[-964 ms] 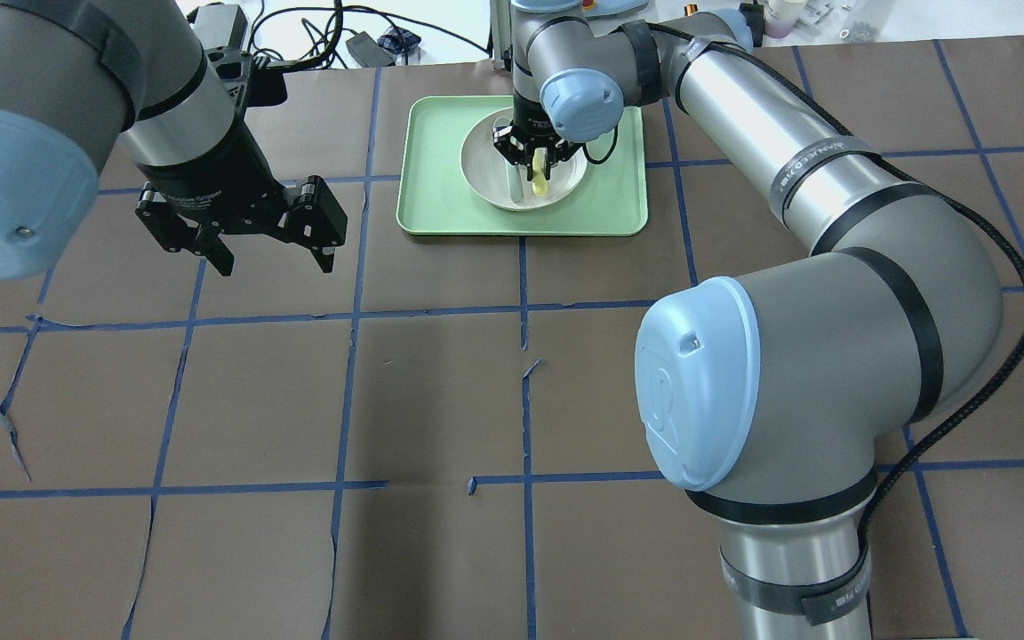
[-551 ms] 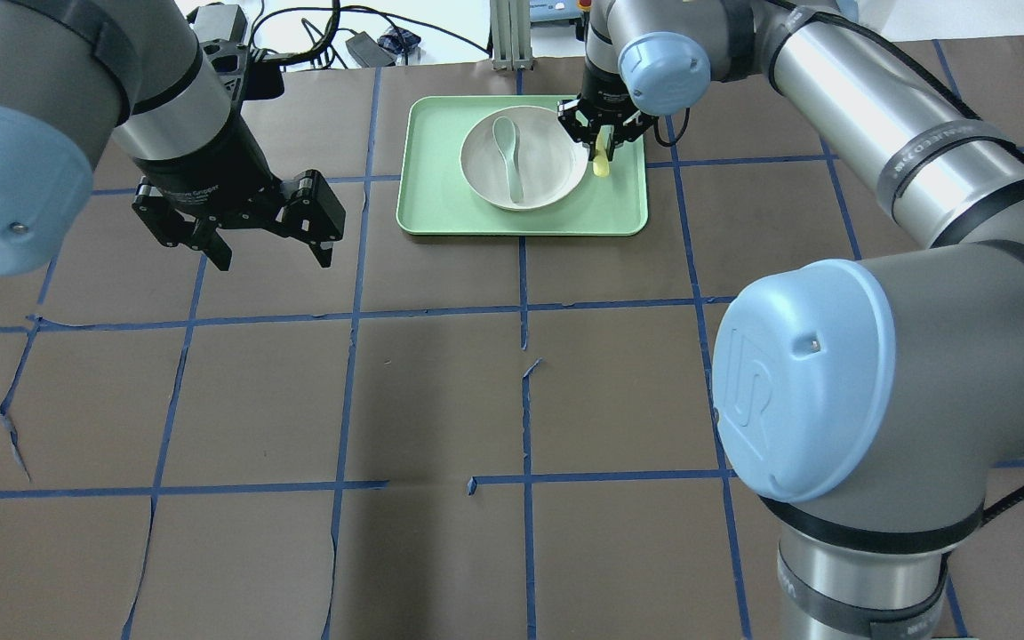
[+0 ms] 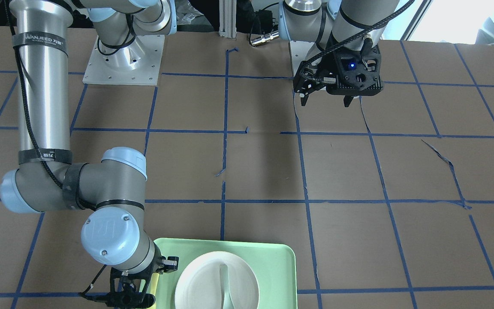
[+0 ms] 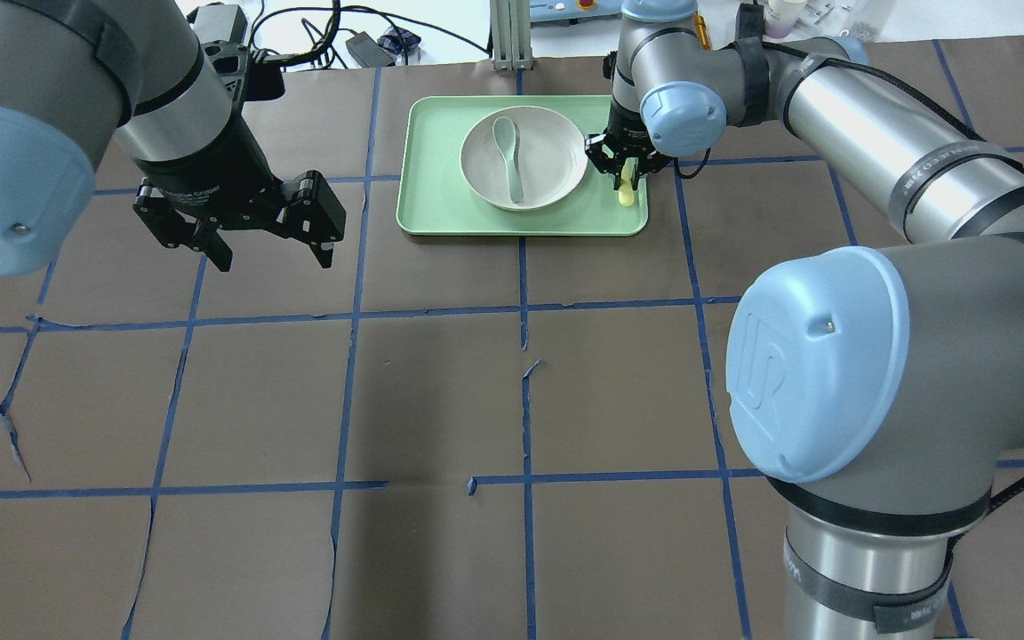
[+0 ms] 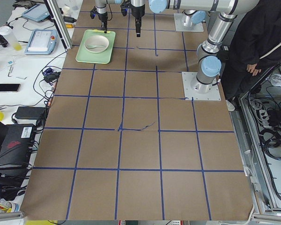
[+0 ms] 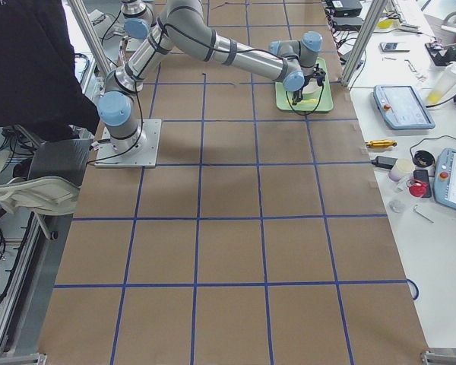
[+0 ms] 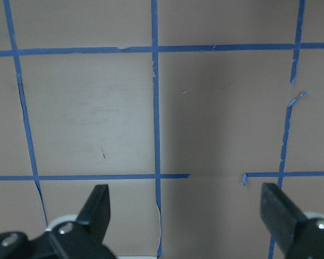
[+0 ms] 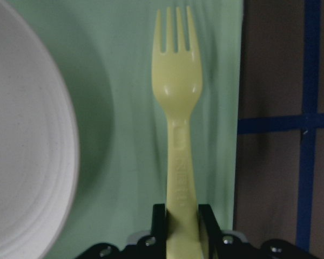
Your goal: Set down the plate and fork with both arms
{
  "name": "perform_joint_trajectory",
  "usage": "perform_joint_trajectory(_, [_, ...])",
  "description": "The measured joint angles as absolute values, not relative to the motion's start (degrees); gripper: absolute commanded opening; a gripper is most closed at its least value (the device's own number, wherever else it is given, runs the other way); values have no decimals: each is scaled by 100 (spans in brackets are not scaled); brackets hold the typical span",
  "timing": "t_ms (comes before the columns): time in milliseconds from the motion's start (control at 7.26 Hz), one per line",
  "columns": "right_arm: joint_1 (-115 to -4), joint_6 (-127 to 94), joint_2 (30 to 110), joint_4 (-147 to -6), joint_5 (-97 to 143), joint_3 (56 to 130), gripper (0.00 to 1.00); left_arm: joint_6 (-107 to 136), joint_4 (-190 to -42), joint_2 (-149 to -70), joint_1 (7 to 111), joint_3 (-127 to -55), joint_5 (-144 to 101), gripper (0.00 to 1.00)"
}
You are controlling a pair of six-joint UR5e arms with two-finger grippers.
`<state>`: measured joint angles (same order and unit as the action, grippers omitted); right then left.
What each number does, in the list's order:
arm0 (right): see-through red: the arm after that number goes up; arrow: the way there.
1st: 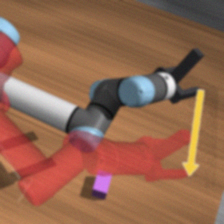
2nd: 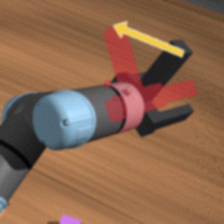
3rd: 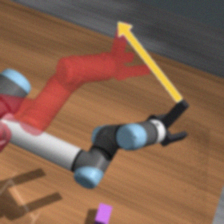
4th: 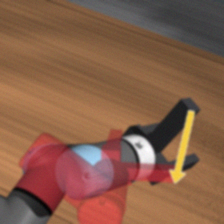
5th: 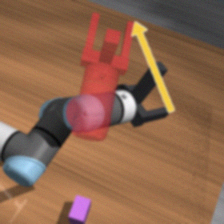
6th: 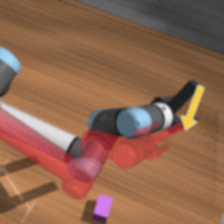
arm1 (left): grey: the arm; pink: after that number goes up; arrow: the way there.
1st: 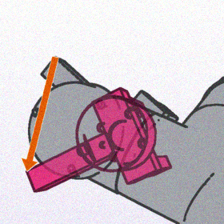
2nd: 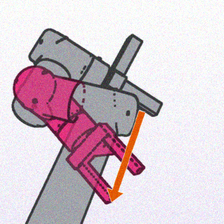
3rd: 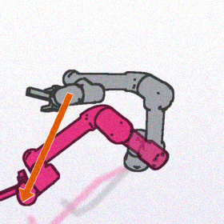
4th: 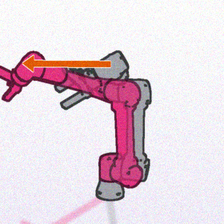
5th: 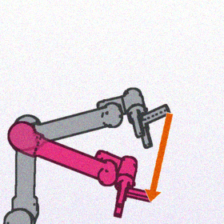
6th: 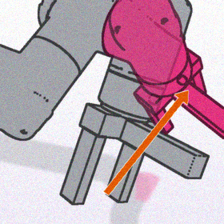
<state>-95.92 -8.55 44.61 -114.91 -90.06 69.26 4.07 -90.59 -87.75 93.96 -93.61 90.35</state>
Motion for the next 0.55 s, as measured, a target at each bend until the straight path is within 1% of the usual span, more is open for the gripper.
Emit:
perform_joint_trajectory(138, [-9591,-788,4447,-11511,-9025,6927,99,407,-9061,-8776,9395,-9372,9035,100])
perform_joint_trajectory(551, [-9597,-689,4479,-11514,-9020,6930,100,396,-9062,-8776,9396,-9385,9035,100])
